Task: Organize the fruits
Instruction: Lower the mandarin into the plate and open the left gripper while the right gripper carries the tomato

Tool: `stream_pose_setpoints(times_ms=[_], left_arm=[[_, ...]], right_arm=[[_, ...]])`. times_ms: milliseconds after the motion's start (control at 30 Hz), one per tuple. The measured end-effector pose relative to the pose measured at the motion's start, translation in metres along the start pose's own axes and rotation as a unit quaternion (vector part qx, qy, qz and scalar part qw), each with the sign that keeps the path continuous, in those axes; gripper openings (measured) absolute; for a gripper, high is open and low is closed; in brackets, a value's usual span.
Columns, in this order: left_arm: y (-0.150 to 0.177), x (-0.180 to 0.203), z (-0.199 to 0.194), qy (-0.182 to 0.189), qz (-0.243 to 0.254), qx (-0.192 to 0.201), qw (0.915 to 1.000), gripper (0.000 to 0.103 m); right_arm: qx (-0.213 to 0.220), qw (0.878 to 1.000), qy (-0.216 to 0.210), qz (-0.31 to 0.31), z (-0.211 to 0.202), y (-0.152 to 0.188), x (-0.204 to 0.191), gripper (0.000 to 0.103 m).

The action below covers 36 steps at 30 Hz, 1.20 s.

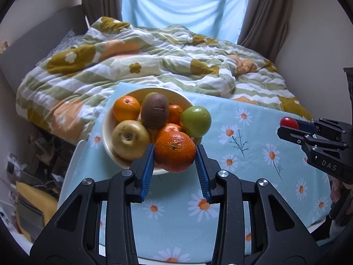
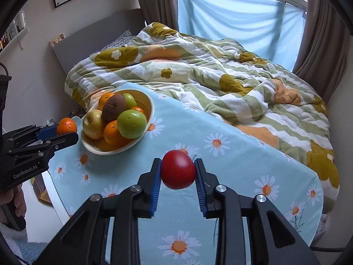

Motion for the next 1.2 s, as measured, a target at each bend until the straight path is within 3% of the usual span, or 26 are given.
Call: stream_pose_setpoints(times_ms=[333, 600, 967, 1200], left_arm=[[-0.024, -0.065, 0.006, 0.015, 0.022, -0.015, 0.9995, 0.043], [-0.047, -0.100, 0.033, 0.040, 0.051, -0.027, 0.9976, 0.043], [-0.062, -0.115, 0.097, 0.073, 0.115, -0.079, 0.9875, 0.043], [-0.060, -0.114, 0.106, 0.073, 0.129, -0.096, 0.9842, 0.045]], right_arm=[[-0.001, 1.000, 0.001, 0.029, 0.012, -0.025, -0.061, 0.027], [-0.005, 0.999, 0.017, 0.051, 0.033, -0.043, -0.094, 0.027], [-0.029, 0.993, 0.049, 0.101, 0.064, -0.048, -0.107, 0.027], [-0.040, 0.990, 0.049, 0.129, 0.073, -0.040, -0.105, 0.027]])
Point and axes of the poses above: each gripper's, at about its wrist camera, not at the fingertips, and z roughly the way its jaws point, x to its right, y to its underside, the point moved 5 cm from there along z, roughly the way its jaws point, and after that the axes turned 6 degrees about -z, right-handed, at the moved point
